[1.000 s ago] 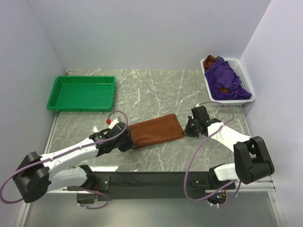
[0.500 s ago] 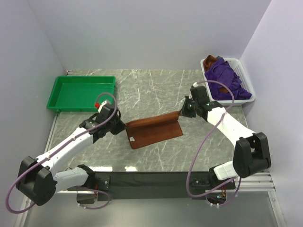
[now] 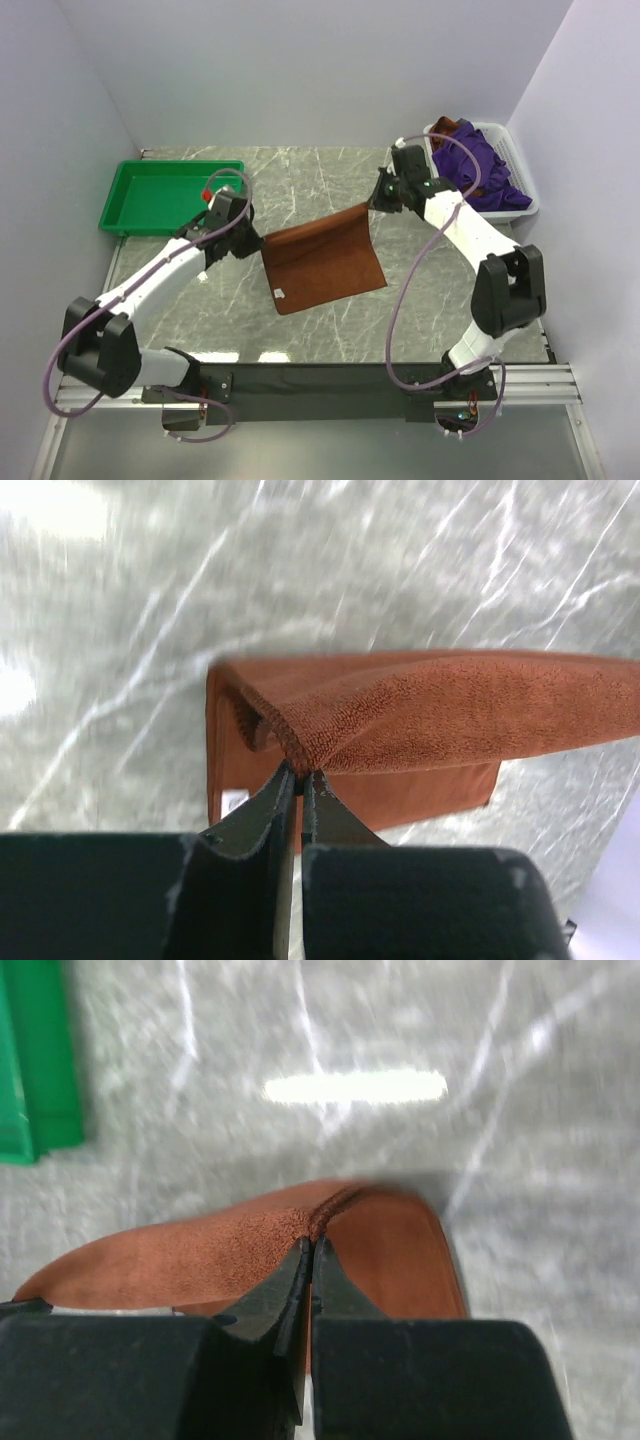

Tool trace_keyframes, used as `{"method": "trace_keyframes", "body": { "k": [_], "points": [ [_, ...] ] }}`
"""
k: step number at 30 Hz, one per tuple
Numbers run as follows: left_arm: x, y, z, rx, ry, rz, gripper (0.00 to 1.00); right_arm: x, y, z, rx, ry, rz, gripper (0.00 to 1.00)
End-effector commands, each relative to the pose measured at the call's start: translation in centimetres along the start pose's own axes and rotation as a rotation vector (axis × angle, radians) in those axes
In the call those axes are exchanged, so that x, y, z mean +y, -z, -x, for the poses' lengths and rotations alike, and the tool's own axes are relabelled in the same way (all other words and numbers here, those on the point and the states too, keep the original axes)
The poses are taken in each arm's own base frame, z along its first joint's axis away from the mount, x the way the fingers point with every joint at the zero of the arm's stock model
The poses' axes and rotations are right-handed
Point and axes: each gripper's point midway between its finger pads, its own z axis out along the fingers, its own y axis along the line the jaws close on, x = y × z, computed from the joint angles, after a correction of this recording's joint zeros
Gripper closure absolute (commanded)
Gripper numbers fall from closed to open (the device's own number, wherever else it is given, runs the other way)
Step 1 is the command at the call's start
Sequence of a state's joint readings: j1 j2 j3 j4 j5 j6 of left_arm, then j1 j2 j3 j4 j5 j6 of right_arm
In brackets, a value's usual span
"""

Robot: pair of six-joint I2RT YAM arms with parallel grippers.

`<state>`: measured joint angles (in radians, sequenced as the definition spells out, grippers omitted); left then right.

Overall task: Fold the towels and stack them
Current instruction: Fold the towel

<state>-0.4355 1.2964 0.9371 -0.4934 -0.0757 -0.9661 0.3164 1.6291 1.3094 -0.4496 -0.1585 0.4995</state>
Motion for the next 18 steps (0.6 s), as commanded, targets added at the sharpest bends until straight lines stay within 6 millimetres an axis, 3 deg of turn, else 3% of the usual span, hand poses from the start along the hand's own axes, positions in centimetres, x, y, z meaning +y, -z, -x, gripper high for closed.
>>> {"method": "trace_keyframes", "body": {
  "k": [1, 7, 18],
  "points": [
    [-1.8, 0.0, 3.3, -0.062, -0.054, -0.034, 0.99, 1.5, -0.6, 3.6, -0.071, 0.039, 0.021, 1.00],
    [-1.2, -2.0, 5.6, -0.059, -0.033, -0.005, 0.99, 2.1, -2.5, 5.0, -0.071, 0.045, 0.036, 1.00],
    [-0.1, -4.8, 7.3, 0.019, -0.019, 0.013, 0.99, 0.4, -5.1, 3.1, -0.011, 0.024, 0.022, 1.00]
  ]
}}
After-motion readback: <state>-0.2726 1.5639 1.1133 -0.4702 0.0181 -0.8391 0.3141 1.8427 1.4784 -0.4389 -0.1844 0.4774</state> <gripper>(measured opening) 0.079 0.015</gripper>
